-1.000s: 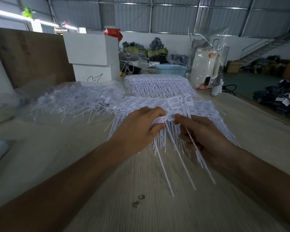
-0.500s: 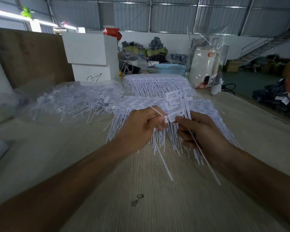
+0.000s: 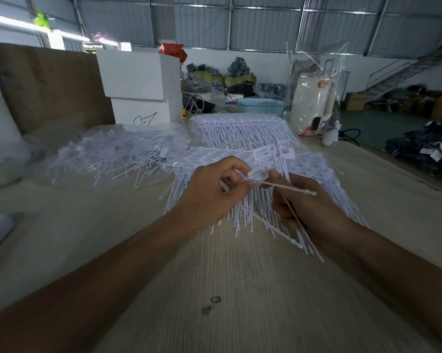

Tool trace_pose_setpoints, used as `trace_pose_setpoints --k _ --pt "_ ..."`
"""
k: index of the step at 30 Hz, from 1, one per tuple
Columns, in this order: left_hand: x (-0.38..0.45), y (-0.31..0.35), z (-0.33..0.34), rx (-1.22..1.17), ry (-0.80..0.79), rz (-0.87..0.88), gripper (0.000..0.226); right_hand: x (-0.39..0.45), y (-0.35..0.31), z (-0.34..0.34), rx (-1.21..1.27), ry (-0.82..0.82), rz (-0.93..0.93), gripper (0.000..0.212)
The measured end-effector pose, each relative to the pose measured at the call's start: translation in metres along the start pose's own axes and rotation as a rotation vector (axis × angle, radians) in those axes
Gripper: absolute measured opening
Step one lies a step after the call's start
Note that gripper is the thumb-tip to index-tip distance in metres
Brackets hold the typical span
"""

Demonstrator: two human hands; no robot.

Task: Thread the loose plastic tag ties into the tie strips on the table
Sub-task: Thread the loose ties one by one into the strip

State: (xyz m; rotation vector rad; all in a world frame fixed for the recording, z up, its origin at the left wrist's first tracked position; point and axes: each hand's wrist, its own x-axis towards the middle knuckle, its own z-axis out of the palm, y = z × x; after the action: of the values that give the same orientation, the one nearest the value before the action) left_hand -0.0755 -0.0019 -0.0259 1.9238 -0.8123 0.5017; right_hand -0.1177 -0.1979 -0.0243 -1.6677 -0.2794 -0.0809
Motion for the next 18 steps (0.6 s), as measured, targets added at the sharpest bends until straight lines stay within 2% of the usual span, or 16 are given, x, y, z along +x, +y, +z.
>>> trace_pose_setpoints --k 2,7,15,18 --pt "0.002 0.0 -0.002 -0.007 0.04 -0.019 0.01 0.002 0.001 -0.003 0.008 0.012 0.04 0.062" --pt "0.003 0.001 -0.005 -0.021 0.058 -0.04 0.008 0.001 0.004 0.0 -0.029 -0.072 0.086 0.04" --pt "0.004 -0.001 -0.008 -0.044 -0.031 -0.085 0.021 0.001 0.003 0.003 -0.044 -0.039 0.164 0.04" --pt "0.006 -0.004 -0.012 0.021 -0.058 -0.082 0.017 0.0 0.003 0.001 -0.065 -0.062 0.159 0.038"
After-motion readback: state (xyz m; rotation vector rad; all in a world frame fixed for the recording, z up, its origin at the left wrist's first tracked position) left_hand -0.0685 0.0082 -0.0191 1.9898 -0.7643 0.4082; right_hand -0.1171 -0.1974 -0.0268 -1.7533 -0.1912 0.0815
